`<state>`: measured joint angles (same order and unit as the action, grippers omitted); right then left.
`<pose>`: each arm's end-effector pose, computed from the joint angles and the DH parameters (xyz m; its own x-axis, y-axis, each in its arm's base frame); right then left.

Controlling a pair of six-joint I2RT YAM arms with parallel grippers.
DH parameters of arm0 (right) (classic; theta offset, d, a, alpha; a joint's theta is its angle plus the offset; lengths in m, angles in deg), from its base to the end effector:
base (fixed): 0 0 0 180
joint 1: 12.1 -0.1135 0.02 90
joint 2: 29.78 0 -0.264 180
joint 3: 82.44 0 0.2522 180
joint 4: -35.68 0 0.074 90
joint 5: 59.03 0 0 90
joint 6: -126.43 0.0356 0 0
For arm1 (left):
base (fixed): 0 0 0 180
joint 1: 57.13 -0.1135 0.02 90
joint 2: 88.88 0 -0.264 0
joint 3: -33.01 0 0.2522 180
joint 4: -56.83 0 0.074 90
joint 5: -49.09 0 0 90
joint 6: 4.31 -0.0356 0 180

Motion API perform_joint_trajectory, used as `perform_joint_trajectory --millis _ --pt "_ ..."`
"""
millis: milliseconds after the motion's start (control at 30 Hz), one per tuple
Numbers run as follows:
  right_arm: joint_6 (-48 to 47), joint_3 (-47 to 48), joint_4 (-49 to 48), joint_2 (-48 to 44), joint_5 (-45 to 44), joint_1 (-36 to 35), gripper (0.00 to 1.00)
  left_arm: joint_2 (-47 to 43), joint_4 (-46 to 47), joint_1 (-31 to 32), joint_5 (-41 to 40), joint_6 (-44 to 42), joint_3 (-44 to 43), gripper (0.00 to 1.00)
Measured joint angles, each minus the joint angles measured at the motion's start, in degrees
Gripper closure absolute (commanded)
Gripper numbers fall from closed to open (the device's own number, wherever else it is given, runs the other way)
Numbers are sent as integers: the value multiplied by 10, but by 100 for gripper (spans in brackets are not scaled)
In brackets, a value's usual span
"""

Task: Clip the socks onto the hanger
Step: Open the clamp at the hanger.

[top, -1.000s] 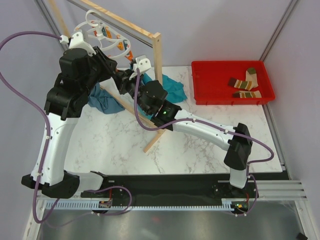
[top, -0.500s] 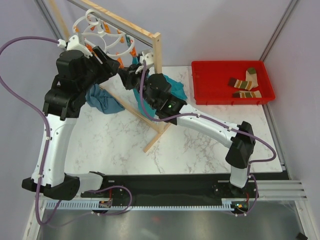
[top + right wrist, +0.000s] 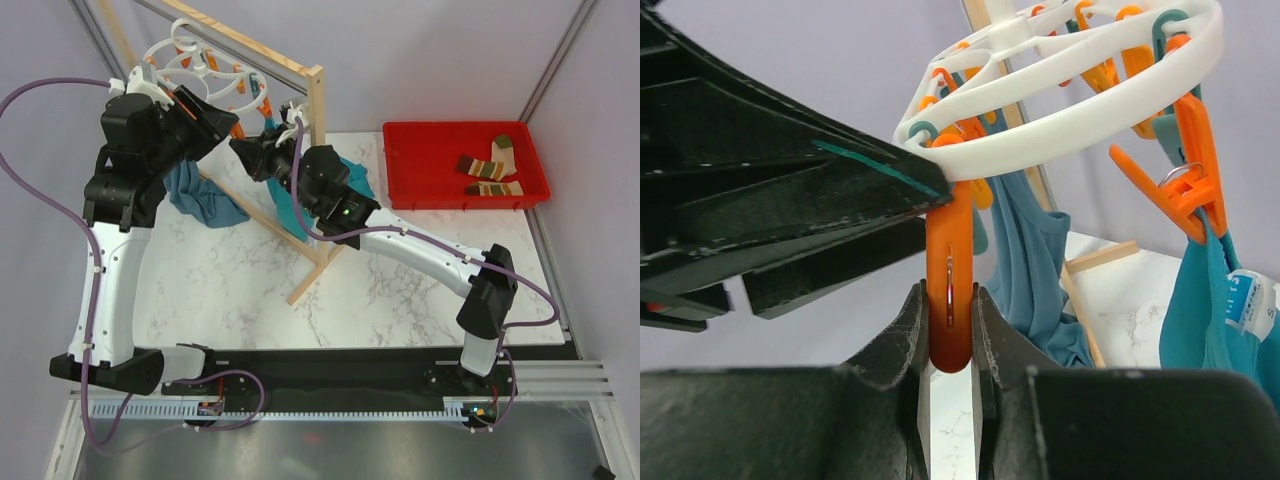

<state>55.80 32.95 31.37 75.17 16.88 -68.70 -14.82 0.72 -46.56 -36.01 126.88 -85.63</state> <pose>0.2500 0.3635 0.4419 -0.0934 0.4428 -0.8918 -0.6881 0.6186 0.3792 0.2299 -0.0460 0.5225 -0.3224 -0.6073 -0.7261 0.0701 0.7497 -0.6581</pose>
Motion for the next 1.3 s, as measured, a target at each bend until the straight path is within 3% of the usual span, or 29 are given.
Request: perform_joint_trajectory --millis 233,533,600,667,767,800,900,933,1100,1133,1300 --pt "9 0 1 -1 9 3 100 10 10 -2 29 10 3 53" --pt "25 0 1 -1 19 7 100 9 22 -2 42 10 13 54" --pt "28 0 1 -1 21 8 100 10 22 -2 46 10 14 63" --pt "30 0 1 -1 23 10 100 10 24 -2 49 10 15 67" --pt "32 0 1 -2 26 10 100 9 29 -3 52 10 17 85" --pt "33 0 2 -2 27 10 100 9 32 -3 54 9 17 98" --pt "33 0 6 -3 33 12 98 9 38 -3 58 5 18 98" --pt "33 0 7 -4 34 13 88 9 38 -3 58 5 18 98" --pt "36 0 18 -8 35 13 56 7 40 -3 60 6 23 98" --pt "36 0 21 -9 35 13 40 7 42 -3 60 6 24 98" --pt "43 5 56 -14 37 13 17 4 46 -3 57 6 28 98"
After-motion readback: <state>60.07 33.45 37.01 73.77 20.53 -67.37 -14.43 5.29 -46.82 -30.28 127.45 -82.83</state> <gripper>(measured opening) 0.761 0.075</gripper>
